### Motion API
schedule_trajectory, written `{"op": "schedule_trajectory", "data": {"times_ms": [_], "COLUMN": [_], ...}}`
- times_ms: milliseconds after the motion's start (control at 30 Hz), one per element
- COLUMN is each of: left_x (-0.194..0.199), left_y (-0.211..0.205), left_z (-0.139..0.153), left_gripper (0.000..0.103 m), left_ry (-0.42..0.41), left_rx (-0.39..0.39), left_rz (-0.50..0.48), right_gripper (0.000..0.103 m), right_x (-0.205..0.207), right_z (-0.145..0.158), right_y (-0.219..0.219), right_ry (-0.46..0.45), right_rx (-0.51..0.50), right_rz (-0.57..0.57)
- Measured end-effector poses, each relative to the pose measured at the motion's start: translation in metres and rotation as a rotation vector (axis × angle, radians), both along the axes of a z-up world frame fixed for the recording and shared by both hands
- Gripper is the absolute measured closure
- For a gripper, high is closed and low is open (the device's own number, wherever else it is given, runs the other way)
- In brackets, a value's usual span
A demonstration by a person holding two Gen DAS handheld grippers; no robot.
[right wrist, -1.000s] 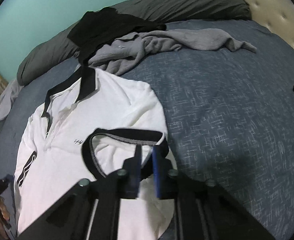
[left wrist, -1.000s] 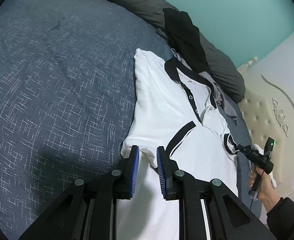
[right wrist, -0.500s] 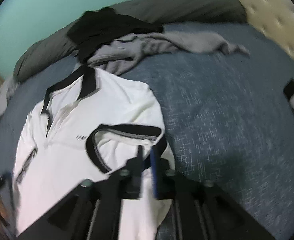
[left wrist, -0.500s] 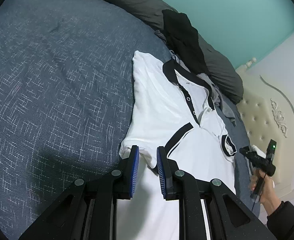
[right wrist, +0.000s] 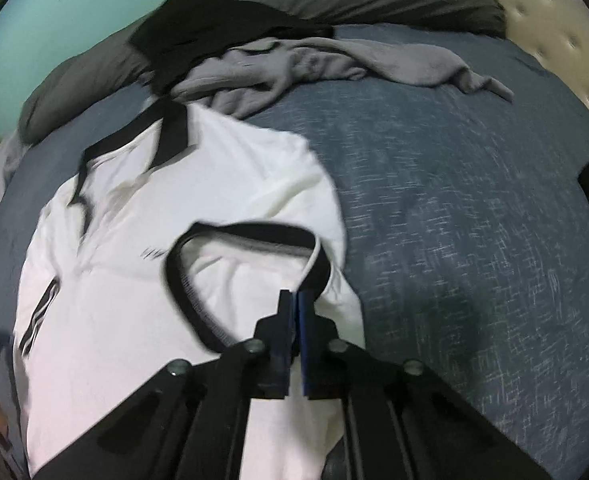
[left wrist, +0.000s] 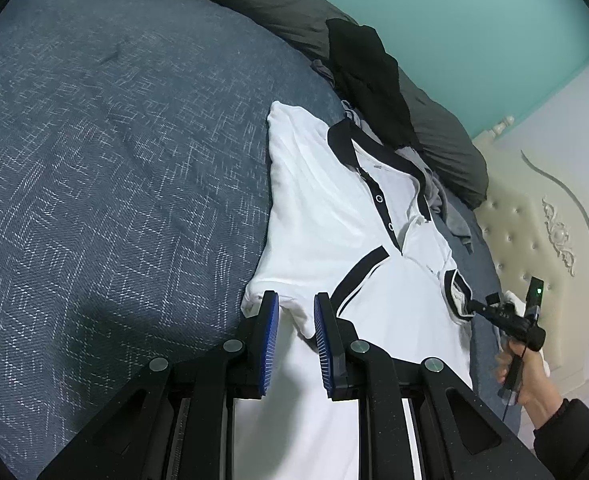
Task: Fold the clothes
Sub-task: 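Lift the held sleeve cuff with the right tool and lay it across the shirt body, then open the right tool, releasing the sleeve, and withdraw it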
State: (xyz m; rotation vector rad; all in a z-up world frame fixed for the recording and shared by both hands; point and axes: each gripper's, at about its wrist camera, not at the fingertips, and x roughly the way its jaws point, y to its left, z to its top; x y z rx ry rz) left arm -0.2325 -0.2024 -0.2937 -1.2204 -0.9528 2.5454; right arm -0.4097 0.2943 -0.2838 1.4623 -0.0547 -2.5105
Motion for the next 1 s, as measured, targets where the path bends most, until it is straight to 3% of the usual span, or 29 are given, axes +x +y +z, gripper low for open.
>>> {"op": "schedule_trajectory", "data": {"times_ms": [200,367,500,667,767,800,1000], "left_x": [0.002,0.001,0.0,0.0,0.001,0.002,0.002], "left_y": [0.002,0.002,0.001,-0.002,-0.003,-0.003,-0.002], "left_z": [0.002,0.002,0.0,0.001,0.002,0.002,0.002], "left_gripper": [0.083,0.083,0.083,0.083,0.083,0.083,0.083], "left_ry": [0.003,0.001,-0.002,0.001,0.002,0.002,0.002], "left_rx": [0.001,0.002,0.006,0.009,0.008,0.008,0.006], "left_rz": [-0.004,-0.008,-0.006,0.003,0.007,0.007,0.007], "right_gripper": [0.101,0.1,0.099,0.086,0.073,0.068,0.068], "right_x": [0.021,0.029,0.033,0.037,0.029,0.023,-0.006], "right_z": [0.002,-0.012,-0.005,0.018,0.033,0.032,0.006], "right_y": [-0.029,-0.046,-0.043,-0.035,-0.029,-0.031,-0.044], "right_ry": [-0.044,-0.113,-0.103,-0.037,0.025,0.029,0.005], "right_rx": [0.087,0.137,0.112,0.034,-0.015,-0.002,0.038], "right_rz": [0.215,0.32,0.319,0.292,0.241,0.221,0.111]}}
